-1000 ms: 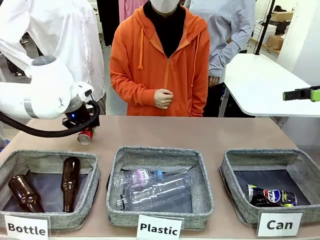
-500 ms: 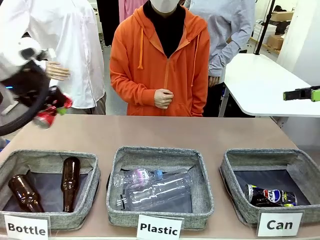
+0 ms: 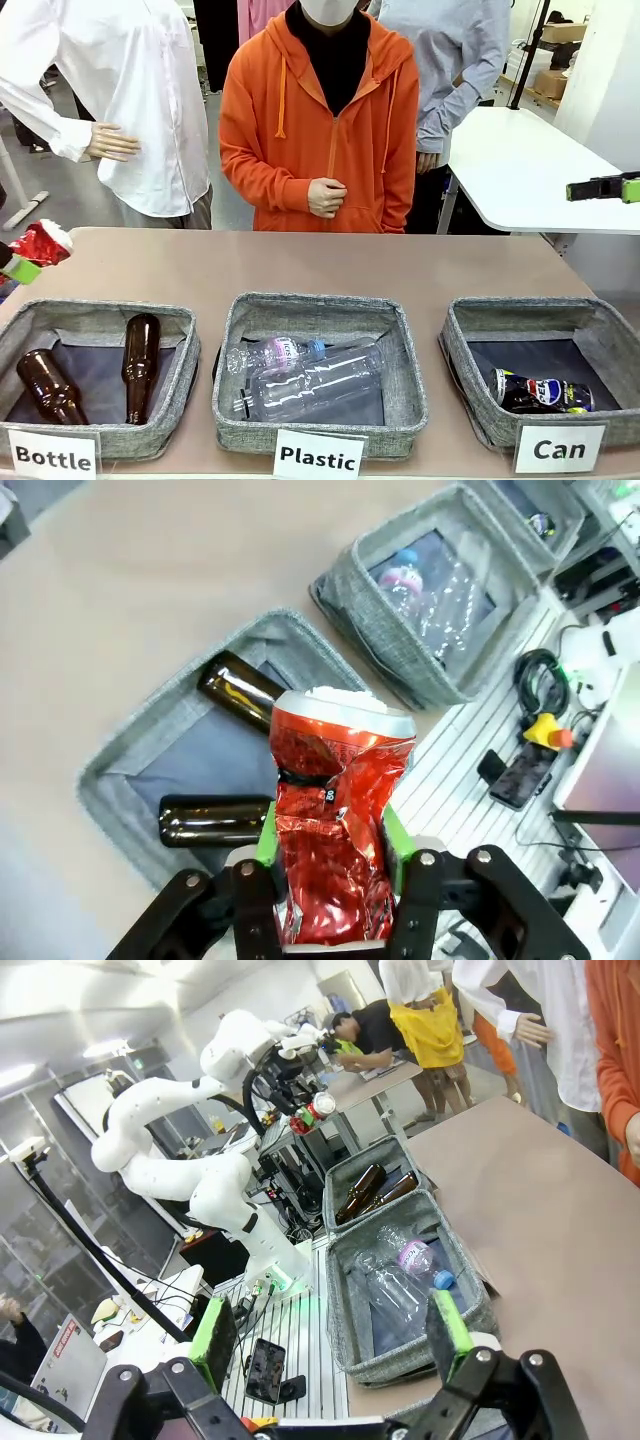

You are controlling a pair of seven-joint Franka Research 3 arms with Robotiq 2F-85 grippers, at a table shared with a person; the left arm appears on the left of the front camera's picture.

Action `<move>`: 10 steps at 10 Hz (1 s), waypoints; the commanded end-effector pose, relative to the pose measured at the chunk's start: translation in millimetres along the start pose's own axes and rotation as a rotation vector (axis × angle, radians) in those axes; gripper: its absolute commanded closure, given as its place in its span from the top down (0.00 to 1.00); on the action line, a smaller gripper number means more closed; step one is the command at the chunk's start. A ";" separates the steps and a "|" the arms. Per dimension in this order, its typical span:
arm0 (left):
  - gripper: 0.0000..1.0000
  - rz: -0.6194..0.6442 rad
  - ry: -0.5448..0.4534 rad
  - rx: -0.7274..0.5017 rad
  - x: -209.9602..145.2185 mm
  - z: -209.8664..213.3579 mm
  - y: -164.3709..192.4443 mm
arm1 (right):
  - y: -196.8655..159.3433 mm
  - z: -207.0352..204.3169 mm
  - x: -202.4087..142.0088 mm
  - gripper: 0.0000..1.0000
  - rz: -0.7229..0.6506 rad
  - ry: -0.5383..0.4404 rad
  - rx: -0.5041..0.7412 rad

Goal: Sort the can waste into the basket.
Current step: Pick up the can waste from the table and place it in the right Fabric basket.

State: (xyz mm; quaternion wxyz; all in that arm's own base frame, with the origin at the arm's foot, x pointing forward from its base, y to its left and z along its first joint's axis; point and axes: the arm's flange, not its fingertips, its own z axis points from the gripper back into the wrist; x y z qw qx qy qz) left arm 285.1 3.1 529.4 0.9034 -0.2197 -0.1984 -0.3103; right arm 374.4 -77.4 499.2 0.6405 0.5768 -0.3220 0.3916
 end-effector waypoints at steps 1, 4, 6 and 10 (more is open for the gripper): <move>0.00 0.031 0.028 0.024 10.9 -14.6 5.2 | 1.1 0.6 0.4 1.00 0.020 0.007 0.003; 0.41 -0.114 0.047 -0.077 15.3 -22.6 -2.7 | 0.0 0.0 0.0 1.00 0.000 0.000 0.000; 0.41 -0.296 0.036 -0.086 83.6 -60.6 -38.2 | 37.6 4.6 -9.1 1.00 -0.149 0.257 0.019; 0.41 -0.580 -0.043 -0.003 220.8 -156.0 -167.1 | 88.4 64.9 -29.1 1.00 -0.208 0.324 -0.210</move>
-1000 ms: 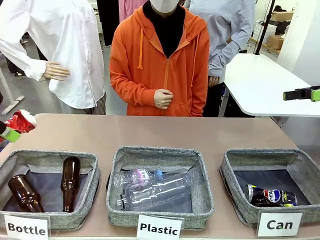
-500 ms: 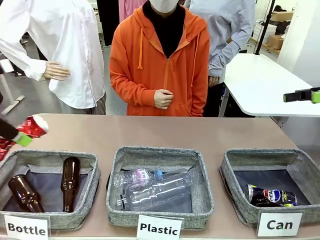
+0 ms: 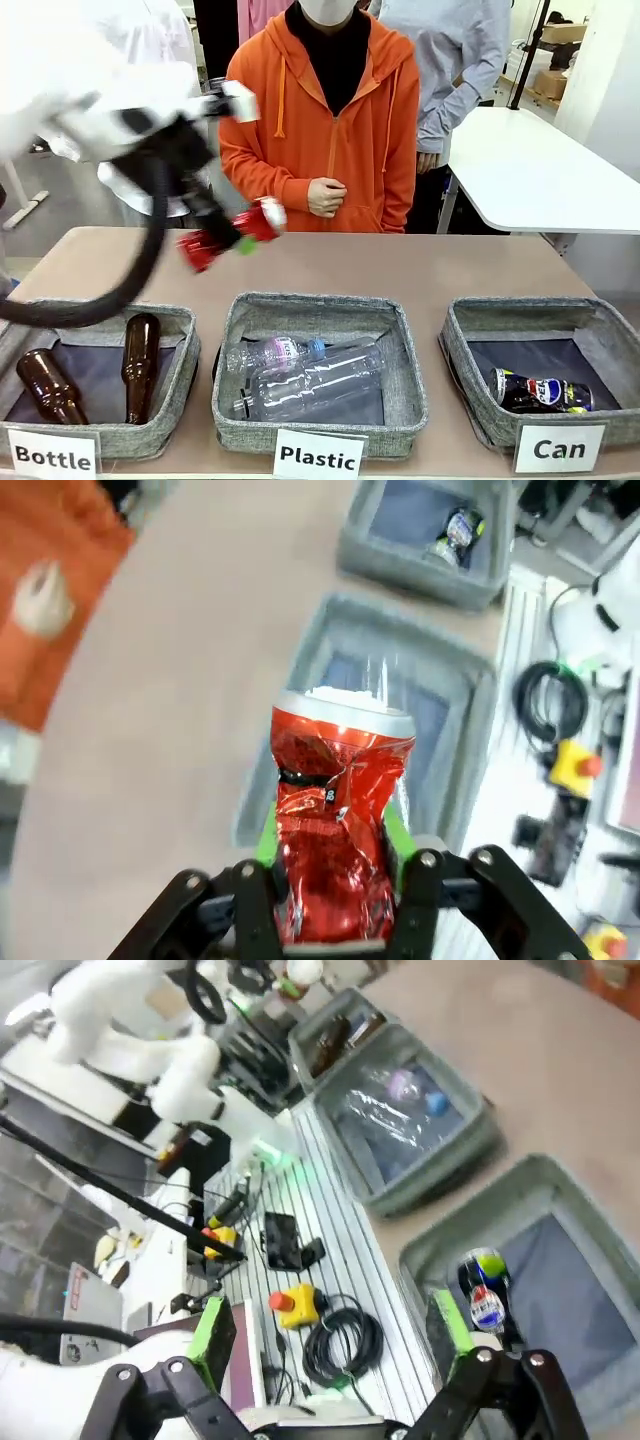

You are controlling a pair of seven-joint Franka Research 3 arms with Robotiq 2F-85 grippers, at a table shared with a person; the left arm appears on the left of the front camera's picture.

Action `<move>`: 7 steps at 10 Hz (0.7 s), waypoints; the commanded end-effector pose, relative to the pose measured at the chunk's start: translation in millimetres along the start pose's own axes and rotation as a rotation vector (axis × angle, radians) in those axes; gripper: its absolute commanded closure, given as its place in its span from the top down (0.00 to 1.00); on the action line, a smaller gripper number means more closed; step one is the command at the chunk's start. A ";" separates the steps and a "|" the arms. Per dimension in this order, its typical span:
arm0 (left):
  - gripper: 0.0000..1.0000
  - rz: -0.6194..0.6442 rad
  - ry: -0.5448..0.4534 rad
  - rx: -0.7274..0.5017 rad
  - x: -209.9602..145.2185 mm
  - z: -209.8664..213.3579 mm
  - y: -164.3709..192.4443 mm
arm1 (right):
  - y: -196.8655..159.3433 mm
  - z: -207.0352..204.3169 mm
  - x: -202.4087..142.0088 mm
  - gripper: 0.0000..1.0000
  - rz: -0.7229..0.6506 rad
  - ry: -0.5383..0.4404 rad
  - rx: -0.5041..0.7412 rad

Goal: Sort the can waste into the basket.
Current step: Pick up the can waste from the table and place it in the right Fabric basket.

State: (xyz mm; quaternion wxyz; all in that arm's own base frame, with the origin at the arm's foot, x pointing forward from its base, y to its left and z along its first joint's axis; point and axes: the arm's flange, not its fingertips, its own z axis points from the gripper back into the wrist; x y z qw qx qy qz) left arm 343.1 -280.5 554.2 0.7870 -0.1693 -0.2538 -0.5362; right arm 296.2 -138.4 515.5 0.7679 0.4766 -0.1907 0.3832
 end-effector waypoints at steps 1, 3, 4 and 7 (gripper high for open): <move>0.41 -0.132 -0.027 -0.024 72.0 -53.0 0.6 | 21.3 23.2 -17.4 1.00 -0.021 0.018 -0.120; 0.41 -0.222 -0.045 -0.036 132.1 -114.4 -40.9 | 30.8 54.4 -55.1 1.00 -0.060 0.069 -0.308; 0.41 -0.257 -0.050 -0.043 161.3 -145.3 -61.7 | 31.1 71.7 -71.9 1.00 -0.087 0.054 -0.367; 0.41 -0.302 -0.081 0.026 233.1 -220.9 -130.2 | 27.1 112.1 -113.3 1.00 -0.131 -0.027 -0.443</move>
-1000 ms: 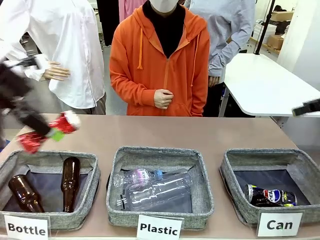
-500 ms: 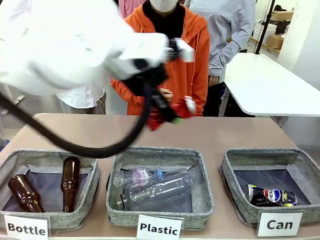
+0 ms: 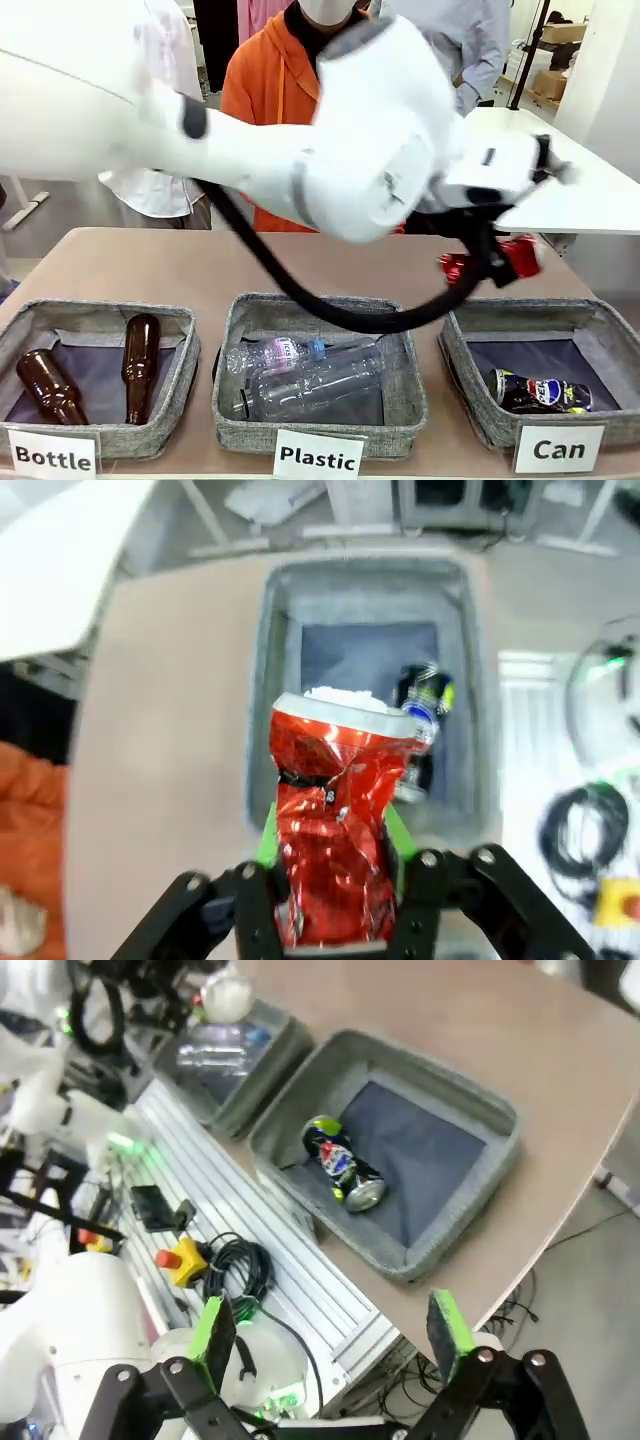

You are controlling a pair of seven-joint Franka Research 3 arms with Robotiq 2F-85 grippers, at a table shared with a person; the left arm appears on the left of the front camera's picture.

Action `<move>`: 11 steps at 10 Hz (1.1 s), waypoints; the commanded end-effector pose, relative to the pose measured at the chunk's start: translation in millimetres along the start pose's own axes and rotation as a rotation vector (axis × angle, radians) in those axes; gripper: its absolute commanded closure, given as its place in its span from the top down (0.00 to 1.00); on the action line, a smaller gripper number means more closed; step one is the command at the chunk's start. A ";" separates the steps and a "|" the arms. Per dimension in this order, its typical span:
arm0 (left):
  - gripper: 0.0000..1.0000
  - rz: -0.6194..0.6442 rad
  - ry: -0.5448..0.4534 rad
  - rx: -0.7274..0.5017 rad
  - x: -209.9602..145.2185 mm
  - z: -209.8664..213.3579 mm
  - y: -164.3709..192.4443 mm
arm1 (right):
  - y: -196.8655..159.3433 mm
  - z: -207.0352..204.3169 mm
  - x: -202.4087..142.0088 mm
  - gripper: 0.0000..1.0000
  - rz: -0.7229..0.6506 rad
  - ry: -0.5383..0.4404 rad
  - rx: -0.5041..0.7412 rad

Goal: Sort the can waste into the basket.
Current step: Pick up the can waste from the table and place it in the right Fabric basket.

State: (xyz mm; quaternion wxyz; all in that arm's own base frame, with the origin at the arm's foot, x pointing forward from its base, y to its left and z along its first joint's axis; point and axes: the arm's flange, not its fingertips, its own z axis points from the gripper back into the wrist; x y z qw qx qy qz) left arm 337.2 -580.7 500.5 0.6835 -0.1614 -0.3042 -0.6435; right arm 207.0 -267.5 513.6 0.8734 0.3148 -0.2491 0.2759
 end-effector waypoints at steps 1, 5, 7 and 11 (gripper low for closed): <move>0.41 -0.040 0.020 0.092 54.4 -37.7 -11.3 | 7.8 -7.6 13.9 1.00 0.028 0.028 0.026; 0.41 -0.041 0.098 0.022 62.1 -86.4 -21.4 | 7.8 -7.6 13.9 1.00 0.028 0.028 0.026; 0.69 -0.053 0.126 0.036 60.7 -87.9 -23.7 | 7.8 -7.6 13.9 1.00 0.028 0.028 0.026; 1.00 -0.063 0.144 0.021 53.5 -76.3 -22.2 | 7.8 -7.6 13.9 1.00 0.028 0.028 0.026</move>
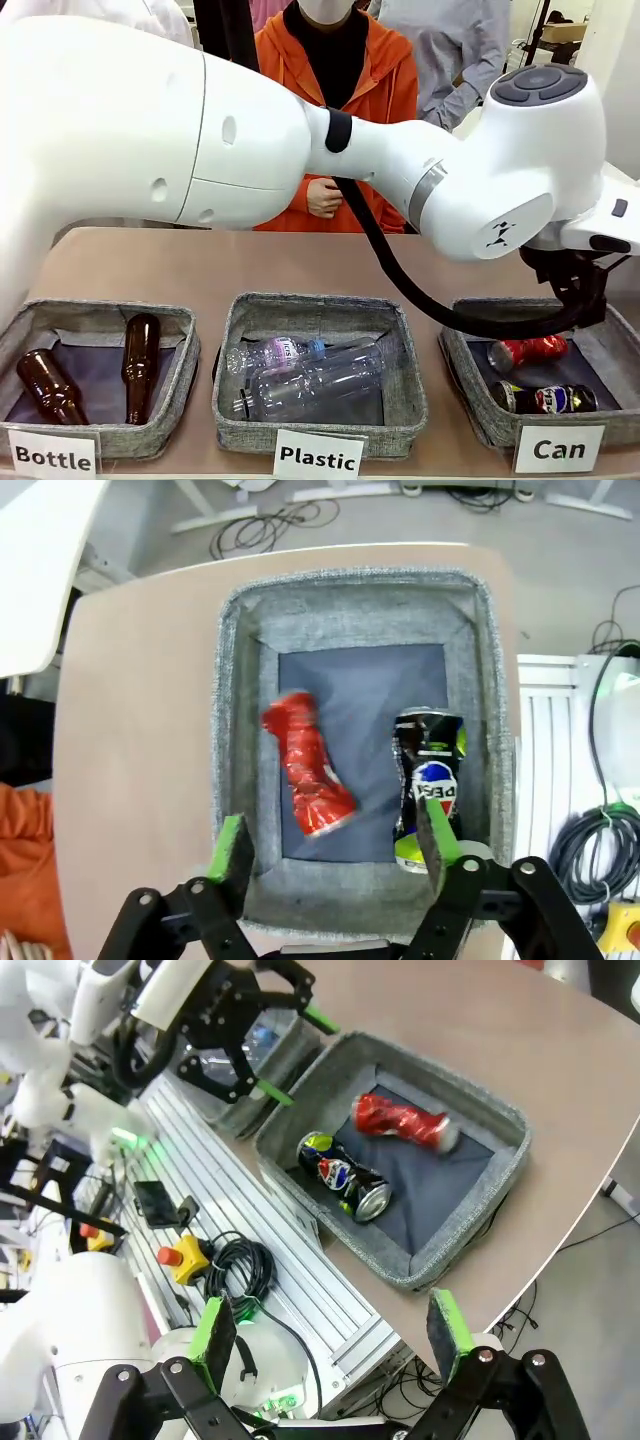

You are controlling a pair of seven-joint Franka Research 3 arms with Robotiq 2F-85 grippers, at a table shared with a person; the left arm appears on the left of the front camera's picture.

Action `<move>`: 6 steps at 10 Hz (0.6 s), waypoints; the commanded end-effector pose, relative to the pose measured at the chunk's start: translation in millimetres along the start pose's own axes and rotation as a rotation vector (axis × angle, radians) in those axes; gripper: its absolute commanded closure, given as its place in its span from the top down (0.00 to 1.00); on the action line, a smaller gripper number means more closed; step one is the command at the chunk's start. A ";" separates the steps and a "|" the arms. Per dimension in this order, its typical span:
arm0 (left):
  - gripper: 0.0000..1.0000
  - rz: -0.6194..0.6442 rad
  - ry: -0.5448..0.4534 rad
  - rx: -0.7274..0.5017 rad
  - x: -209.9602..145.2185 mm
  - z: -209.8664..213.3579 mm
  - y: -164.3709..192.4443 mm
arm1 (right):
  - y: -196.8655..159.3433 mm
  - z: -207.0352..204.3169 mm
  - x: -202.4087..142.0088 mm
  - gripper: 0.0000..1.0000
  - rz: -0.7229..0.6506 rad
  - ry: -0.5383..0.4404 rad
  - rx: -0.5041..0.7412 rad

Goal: Sort the can waste into the basket.
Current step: Pick up the can waste from the table and place it in the right Fabric basket.

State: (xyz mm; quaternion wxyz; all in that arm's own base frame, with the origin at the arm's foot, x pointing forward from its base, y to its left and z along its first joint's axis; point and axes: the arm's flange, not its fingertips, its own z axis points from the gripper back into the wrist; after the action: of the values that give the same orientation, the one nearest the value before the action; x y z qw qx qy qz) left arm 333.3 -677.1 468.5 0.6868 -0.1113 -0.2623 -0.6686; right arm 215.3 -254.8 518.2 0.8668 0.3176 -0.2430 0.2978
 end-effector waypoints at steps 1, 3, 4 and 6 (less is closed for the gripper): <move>1.00 -0.007 0.016 0.015 -4.7 9.9 1.0 | 3.0 0.1 1.1 1.00 -0.009 0.008 0.003; 1.00 0.049 0.063 -0.012 -21.0 31.7 8.5 | 3.0 0.1 1.1 1.00 -0.009 0.008 0.003; 1.00 0.076 0.078 -0.041 -41.2 56.9 13.8 | 0.0 0.0 0.0 1.00 0.000 0.000 0.000; 1.00 0.211 0.095 -0.028 -102.5 121.7 39.9 | -13.9 -26.1 39.8 1.00 0.051 -0.064 0.026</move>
State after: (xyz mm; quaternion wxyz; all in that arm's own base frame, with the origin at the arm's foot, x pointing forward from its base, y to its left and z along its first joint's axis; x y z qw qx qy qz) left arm 360.7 -588.5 516.0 0.7482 -0.1029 -0.2148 -0.6192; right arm 233.2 -243.8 520.6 0.8557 0.3259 -0.2587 0.3076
